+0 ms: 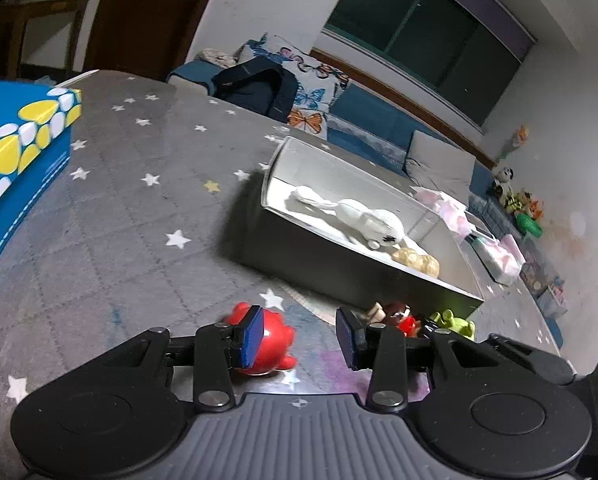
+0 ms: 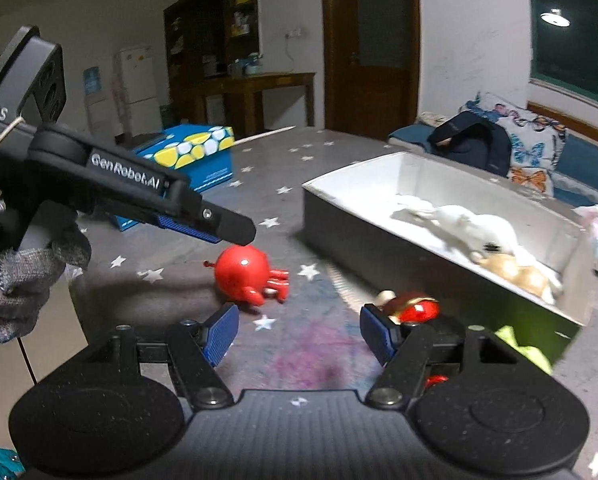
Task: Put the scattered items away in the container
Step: 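Move the left gripper out of the box to the red round figure, then close the left gripper on the red round figure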
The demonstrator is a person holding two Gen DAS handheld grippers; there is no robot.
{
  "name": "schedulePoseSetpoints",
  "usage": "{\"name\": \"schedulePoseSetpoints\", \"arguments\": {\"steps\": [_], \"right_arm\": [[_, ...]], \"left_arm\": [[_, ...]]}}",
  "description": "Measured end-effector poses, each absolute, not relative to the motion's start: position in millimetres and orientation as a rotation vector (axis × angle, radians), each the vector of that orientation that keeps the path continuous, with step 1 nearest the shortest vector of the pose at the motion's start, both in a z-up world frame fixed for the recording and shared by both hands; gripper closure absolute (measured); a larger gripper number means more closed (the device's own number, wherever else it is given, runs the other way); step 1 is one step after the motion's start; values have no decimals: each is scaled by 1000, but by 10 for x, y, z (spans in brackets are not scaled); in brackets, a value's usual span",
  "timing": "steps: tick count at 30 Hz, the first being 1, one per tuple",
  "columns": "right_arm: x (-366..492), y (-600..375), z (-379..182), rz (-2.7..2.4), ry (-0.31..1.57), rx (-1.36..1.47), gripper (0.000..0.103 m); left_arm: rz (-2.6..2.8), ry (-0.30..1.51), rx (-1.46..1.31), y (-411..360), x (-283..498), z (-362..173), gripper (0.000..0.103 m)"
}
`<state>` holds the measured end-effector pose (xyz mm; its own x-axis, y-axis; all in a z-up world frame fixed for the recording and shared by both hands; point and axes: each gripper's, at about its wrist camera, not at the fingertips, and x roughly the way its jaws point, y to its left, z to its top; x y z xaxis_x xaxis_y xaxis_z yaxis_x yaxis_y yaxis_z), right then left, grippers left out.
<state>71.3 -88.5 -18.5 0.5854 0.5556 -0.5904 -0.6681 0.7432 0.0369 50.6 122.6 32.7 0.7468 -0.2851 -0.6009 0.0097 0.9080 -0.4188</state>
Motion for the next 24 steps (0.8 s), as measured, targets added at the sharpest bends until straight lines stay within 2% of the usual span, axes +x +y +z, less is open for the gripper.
{"name": "schedulePoseSetpoints", "arguments": {"steps": [13, 18, 20, 24], "right_arm": [[981, -406, -409, 808, 689, -213, 34], [1017, -311, -438, 820, 697, -201, 37], [1026, -286, -444, 822, 697, -198, 42], [1038, -229, -449, 823, 696, -204, 43]], "left_arm": [[-178, 747, -534, 1519, 575, 165, 61], [-175, 757, -559, 1566, 622, 117, 61], [-177, 757, -573, 1584, 638, 101, 61], [-179, 769, -589, 1596, 684, 56, 61]]}}
